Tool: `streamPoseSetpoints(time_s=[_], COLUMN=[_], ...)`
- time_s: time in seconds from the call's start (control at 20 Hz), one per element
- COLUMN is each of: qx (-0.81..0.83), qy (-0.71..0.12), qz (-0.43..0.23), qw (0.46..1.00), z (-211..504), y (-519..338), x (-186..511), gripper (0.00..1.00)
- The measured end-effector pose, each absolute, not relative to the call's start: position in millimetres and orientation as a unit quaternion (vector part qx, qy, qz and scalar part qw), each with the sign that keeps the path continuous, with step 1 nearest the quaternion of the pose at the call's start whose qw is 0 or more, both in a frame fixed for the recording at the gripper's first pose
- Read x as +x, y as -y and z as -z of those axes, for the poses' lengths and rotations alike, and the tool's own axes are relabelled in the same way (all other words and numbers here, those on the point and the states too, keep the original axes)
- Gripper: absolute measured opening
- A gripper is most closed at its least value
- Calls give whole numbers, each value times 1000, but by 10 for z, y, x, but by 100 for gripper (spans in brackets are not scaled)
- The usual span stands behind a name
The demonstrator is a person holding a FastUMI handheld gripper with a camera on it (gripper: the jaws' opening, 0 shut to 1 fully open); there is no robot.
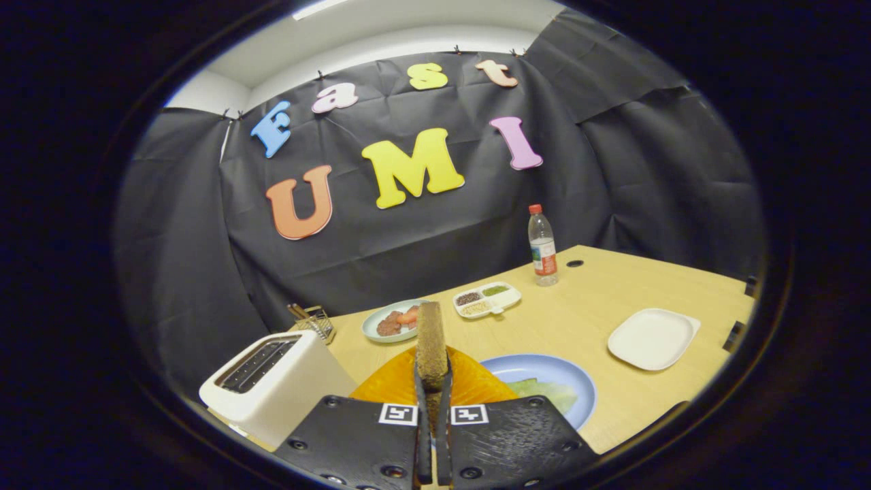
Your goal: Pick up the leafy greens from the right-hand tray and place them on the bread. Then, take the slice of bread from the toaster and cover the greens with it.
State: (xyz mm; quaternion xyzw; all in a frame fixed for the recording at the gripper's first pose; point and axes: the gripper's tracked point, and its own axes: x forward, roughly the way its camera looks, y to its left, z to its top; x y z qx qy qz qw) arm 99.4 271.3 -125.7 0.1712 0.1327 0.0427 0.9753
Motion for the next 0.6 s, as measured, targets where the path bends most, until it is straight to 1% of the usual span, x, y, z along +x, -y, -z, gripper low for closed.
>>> streamPoseSetpoints(time_s=[0.1, 0.15, 0.2, 0.45, 0.5, 0.55, 0.6], qx=[187, 195, 201, 228, 227, 220, 217], qy=[-141, -146, -149, -161, -165, -164, -162], qz=[-52, -58, -58, -45, -43, -41, -40], qw=[971, 968, 966, 959, 959, 961, 962], z=[1395, 1434, 1468, 1635, 1671, 1683, 1710], y=[-2736, -2758, -2731, -2574, -2545, -2498, -2452], x=[991, 989, 980, 979, 961, 955, 953], gripper=[3, 6, 6, 6, 11, 11, 16])
